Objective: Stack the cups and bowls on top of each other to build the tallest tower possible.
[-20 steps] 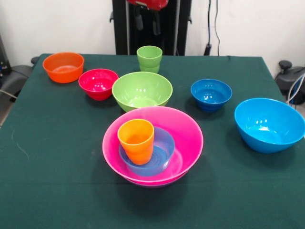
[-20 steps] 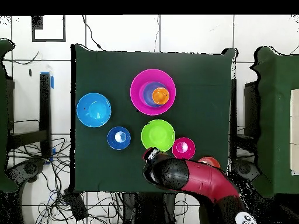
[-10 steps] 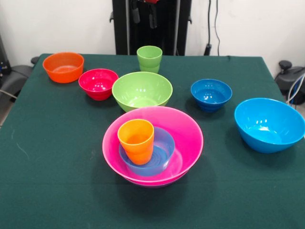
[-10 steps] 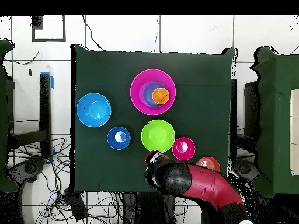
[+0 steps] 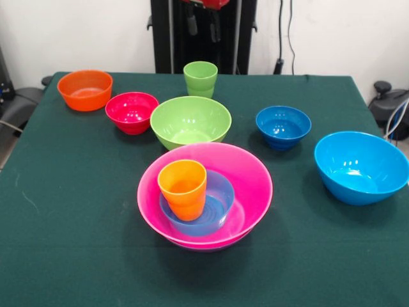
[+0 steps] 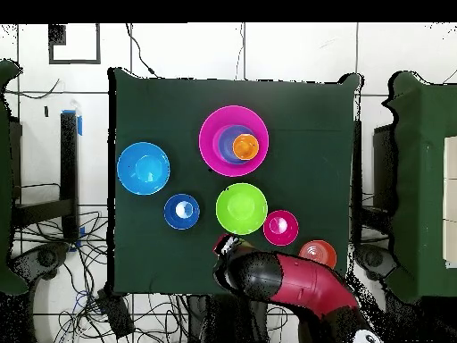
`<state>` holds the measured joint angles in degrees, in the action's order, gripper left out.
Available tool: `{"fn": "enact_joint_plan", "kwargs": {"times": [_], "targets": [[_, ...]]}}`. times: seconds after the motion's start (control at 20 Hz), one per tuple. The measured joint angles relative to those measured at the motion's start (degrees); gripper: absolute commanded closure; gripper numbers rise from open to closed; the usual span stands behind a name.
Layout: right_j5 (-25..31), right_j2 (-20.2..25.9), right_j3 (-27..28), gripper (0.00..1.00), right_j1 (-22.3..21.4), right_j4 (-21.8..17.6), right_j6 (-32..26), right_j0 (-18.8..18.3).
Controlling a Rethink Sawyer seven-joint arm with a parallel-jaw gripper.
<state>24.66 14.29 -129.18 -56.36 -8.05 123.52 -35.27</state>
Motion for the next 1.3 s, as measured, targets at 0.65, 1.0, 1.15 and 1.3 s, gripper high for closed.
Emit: {"fn": "enact_joint_plan", "kwargs": {"times": [0.65,1.0,1.15,1.3], "targets": [[-7.5,0.0,0.0,0.00,7.3,0.0,0.0,2.7],[-9.8,-0.2,0.2,0.00,10.8,-0.9,0.0,3.2],[-9.9,-0.3,0.4,0.00,11.8,-1.7,0.0,3.1],[-9.9,-0.4,0.9,0.00,12.9,-3.1,0.0,2.5]]}}
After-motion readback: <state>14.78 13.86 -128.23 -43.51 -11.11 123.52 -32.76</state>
